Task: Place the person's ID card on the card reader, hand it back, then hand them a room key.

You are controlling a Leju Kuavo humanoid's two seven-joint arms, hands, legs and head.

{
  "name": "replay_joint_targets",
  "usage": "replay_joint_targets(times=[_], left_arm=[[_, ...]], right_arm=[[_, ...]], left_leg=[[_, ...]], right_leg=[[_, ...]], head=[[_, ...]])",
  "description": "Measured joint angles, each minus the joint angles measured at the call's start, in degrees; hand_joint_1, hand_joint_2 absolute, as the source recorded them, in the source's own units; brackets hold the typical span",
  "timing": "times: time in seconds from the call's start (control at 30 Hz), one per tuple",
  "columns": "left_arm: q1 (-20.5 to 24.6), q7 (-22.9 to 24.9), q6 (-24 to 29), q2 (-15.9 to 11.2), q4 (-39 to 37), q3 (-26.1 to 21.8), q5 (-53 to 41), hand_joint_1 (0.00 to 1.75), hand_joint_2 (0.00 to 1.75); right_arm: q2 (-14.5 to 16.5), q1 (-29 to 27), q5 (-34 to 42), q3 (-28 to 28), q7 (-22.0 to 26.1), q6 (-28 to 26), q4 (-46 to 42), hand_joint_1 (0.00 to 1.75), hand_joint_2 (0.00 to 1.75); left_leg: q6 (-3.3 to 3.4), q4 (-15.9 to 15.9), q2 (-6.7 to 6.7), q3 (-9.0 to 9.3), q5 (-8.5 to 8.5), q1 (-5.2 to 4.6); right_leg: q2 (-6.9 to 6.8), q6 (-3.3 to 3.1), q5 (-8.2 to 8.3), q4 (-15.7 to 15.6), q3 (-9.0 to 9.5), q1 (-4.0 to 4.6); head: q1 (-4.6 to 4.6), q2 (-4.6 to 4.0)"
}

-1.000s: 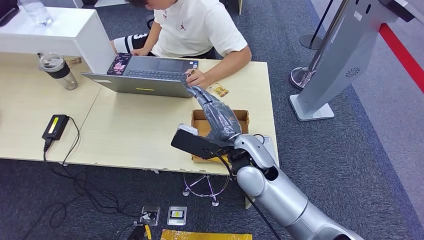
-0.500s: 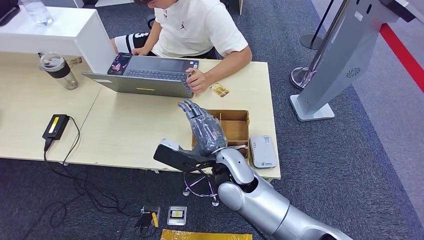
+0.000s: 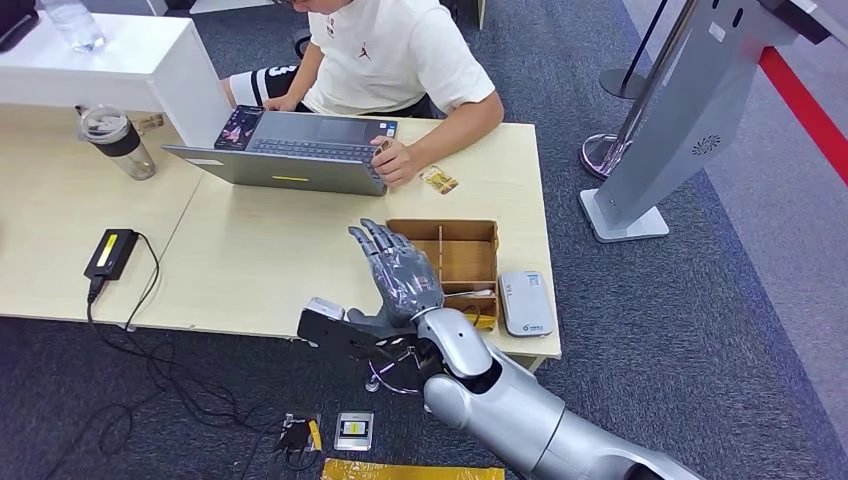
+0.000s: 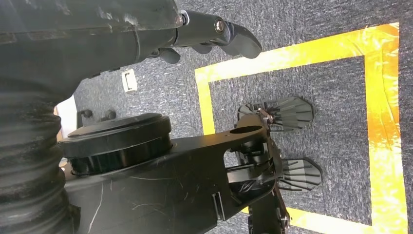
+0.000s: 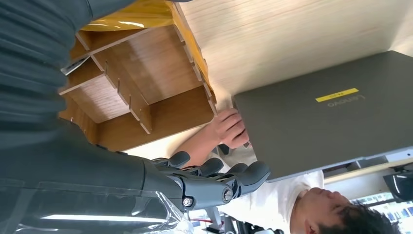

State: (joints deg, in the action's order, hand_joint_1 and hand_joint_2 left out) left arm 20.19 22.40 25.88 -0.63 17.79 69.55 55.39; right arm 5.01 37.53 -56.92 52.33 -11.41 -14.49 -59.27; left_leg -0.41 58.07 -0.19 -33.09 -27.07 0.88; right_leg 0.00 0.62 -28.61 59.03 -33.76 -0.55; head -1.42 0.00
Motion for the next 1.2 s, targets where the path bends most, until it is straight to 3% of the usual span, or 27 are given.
replay_joint_targets(times=[0.77, 1.2], left_arm=[[-1.2, -0.4, 1.8, 0.0, 0.4, 0.0, 6.4, 0.00, 1.75], [-1.5, -0.2, 3.4, 0.0, 0.4, 0.0, 6.9, 0.00, 1.75]], right_arm=[[0.5, 0.5, -0.4, 2.0, -8.0, -0.7, 6.6, 0.00, 1.75], [0.9, 0.6, 3.7, 1.2, -5.6, -0.1, 9.1, 0.00, 1.75]], left_leg=[[0.00, 0.0, 0.00, 0.00, 0.00, 0.00], [0.00, 0.0, 0.00, 0.01, 0.00, 0.00]], right_leg=[[0.00, 0.00, 0.00, 0.0, 0.00, 0.00], [0.00, 0.00, 0.00, 0.0, -0.01, 0.00]], head=[[0.00, 0.00], [0.00, 0.00]])
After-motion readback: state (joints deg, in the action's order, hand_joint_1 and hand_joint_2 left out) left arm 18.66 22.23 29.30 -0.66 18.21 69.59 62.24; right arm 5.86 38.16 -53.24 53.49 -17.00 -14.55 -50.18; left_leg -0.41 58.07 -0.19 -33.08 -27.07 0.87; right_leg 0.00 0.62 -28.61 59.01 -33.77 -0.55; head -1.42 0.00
